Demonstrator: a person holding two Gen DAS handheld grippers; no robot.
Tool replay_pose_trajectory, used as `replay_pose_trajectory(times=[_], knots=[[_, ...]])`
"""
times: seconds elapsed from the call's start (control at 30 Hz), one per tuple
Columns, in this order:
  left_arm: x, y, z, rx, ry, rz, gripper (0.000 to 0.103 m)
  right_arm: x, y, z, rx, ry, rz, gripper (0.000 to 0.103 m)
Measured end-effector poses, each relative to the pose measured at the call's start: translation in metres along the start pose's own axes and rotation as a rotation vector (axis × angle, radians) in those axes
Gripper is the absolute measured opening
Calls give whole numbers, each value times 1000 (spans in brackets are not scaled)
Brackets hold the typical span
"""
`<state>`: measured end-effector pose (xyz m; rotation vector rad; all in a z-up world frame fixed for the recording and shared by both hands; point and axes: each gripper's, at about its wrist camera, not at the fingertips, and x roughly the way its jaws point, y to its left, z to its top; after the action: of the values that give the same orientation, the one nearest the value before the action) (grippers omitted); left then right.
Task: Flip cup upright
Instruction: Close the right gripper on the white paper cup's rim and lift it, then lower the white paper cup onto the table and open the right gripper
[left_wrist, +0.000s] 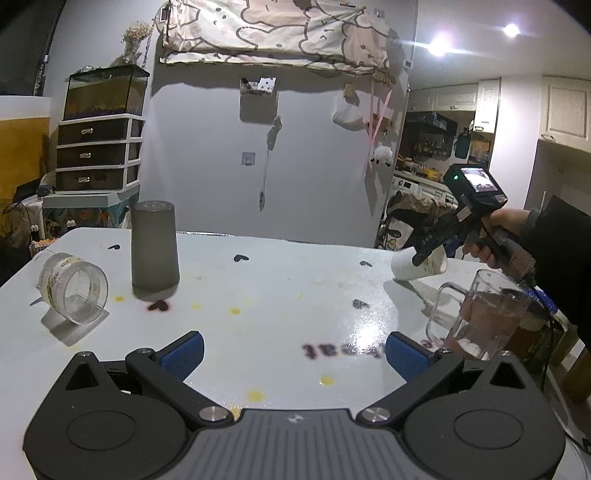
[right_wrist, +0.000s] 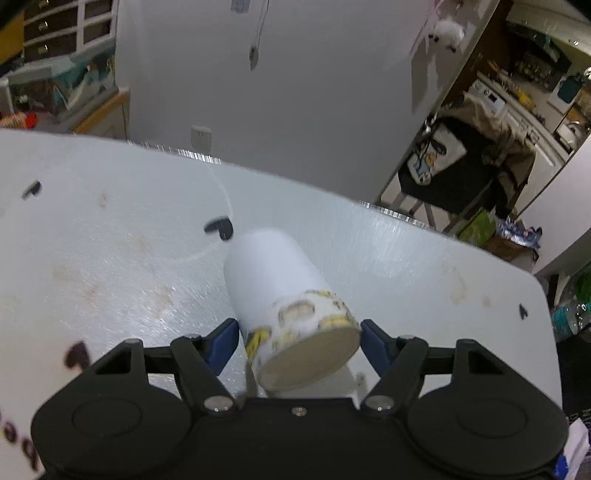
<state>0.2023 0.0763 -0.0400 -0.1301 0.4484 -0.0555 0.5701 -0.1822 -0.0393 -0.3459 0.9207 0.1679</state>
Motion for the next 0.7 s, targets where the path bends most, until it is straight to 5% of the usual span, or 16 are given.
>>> replay_pose_trajectory(times=[0.37,0.7], knots=[[-36,-9,-2,-2,-66,-24,103,-93,-9,-8,30,-163,15,71],[-55,-14,-9,-5,-74,-35,103,-205,46,-77,-11,-363,270,71]])
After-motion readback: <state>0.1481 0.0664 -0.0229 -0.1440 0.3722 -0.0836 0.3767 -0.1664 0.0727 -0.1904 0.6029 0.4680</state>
